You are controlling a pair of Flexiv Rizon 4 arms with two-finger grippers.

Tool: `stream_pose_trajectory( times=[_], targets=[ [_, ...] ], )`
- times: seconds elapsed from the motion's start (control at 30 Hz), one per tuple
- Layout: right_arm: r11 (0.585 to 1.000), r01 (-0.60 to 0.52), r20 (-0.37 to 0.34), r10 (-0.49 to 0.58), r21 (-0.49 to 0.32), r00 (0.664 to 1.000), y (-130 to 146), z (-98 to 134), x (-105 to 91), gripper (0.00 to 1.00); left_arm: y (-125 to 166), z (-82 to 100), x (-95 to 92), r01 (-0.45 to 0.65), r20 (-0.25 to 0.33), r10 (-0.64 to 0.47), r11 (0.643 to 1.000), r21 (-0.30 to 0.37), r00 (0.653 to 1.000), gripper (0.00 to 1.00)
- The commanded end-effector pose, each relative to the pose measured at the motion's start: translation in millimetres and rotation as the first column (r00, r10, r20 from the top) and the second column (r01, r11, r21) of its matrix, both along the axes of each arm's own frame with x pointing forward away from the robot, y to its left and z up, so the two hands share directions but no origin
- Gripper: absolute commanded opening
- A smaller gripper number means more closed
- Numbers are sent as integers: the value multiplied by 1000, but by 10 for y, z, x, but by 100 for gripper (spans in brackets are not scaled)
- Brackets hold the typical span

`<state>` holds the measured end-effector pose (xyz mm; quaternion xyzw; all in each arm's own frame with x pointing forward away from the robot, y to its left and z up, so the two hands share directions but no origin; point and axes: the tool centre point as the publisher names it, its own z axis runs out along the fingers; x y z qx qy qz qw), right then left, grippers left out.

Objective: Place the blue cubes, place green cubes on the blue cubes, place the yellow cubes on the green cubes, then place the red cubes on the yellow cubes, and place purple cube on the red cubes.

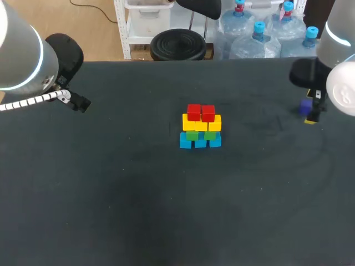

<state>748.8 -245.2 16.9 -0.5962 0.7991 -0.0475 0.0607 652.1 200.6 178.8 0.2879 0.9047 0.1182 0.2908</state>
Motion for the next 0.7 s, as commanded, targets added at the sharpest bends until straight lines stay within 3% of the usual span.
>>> stream_pose_trajectory(
  times=[0.03,0.1,0.23,0.3,0.37,0.7],
  targets=[
    [1000,0,-2,0,-4,1000,9,-24,36,98,5,-1,-4,1,2,-1,1000,-2,1000,100],
    [1000,-1,-4,1,-4,1000,10,-28,40,49,5,-1,-4,1,2,-1,1000,-2,1000,100],
    [1000,-2,-8,2,-6,1000,6,-34,46,40,5,-1,-4,1,2,-1,1000,-2,1000,100],
    [1000,-2,-11,2,-7,1000,7,-35,47,26,5,-1,-4,1,2,-1,1000,-2,1000,100],
    [1000,-2,-11,2,-8,1000,8,-36,46,2,5,-1,-4,1,2,-1,1000,-2,1000,100],
    [999,-40,-1,40,-8,999,129,95,67,0,5,-1,-4,1,2,-1,1000,-2,1000,100]
  ],
)
